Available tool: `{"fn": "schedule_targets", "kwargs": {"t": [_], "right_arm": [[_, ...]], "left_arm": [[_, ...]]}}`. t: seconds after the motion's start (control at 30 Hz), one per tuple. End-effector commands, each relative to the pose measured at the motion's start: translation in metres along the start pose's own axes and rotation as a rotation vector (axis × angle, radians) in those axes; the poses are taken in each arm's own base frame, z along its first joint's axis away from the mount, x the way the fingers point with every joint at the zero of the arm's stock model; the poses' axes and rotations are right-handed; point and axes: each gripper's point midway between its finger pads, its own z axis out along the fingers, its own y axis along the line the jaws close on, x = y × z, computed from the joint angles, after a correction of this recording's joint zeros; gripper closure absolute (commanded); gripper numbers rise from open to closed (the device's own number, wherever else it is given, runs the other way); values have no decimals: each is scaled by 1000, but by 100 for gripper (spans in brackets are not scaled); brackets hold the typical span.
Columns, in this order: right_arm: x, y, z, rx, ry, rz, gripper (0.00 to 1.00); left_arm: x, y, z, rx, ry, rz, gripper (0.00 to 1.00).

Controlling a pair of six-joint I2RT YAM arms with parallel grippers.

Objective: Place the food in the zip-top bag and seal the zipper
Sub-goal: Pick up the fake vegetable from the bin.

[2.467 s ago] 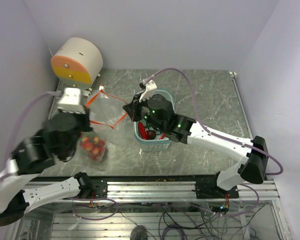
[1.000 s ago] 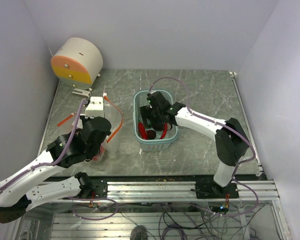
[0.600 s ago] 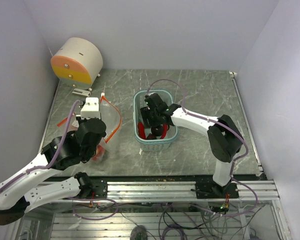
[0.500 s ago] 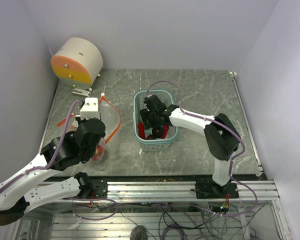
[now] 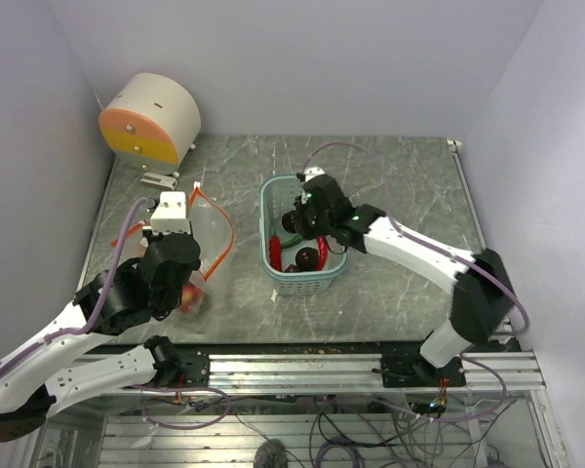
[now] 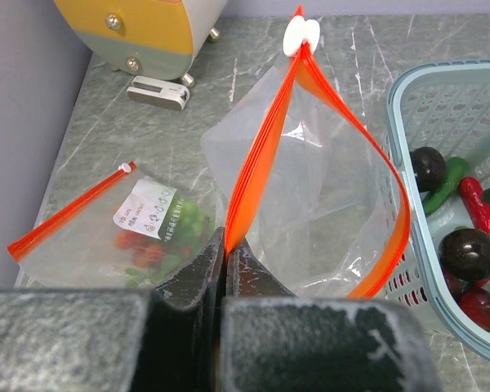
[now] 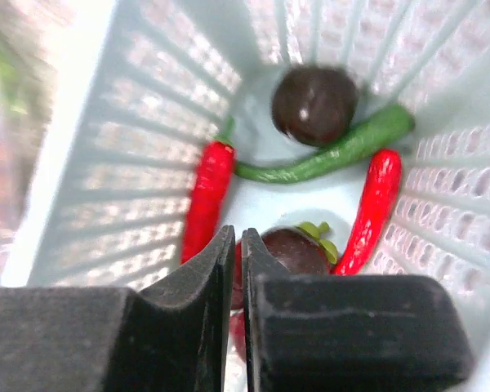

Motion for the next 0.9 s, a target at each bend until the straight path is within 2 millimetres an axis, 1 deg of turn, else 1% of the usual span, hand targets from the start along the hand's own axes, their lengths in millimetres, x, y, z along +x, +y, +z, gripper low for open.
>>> {"fn": "schedule_targets", "kwargs": {"t": [0.0, 0.07, 0.1, 0.13, 0.17, 0.23, 0.27, 0.3, 0.33, 0.37, 0.43, 0.53, 0.7, 0.87], "right_arm": [[-58, 21, -60, -142, -229, -2, 92], [-67, 28, -77, -184, -265, -12, 92], [-68, 28, -81, -184, -260, -17, 89], [-68, 27, -81, -173, -242, -22, 83], [-64, 24, -78, -148, -200, -20, 75], [-47, 17, -66, -91, -77, -11, 59], [-33, 14, -55, -67, 2, -16, 51], [-19, 9, -50, -38, 72, -18, 43], [-10, 4, -44, -12, 117, -15, 36], [-1, 0, -39, 9, 155, -15, 29], [10, -5, -30, 33, 202, -3, 19], [24, -8, -18, 42, 246, 14, 13], [59, -14, 2, 58, 362, 6, 11], [94, -17, 28, 55, 445, 8, 11]], "left_arm": [[2, 1, 1, -10, 3, -2, 93], [3, 0, 2, -8, 6, 1, 93], [3, 0, 2, -9, 6, 1, 93], [3, 0, 2, -9, 6, 0, 93], [3, -1, 2, -8, 7, 0, 93], [2, -2, 2, -5, 6, -2, 93], [1, -2, 2, -1, 6, -1, 93], [1, -3, 2, -1, 6, 0, 93], [0, -3, 2, -2, 6, -2, 93], [0, -3, 2, -1, 7, -3, 93], [0, -4, 2, 5, 3, -9, 93], [0, -6, 2, 22, -9, -17, 93], [-2, -4, 1, 20, -10, -5, 93], [-3, -4, 1, 30, -21, -6, 93]]}}
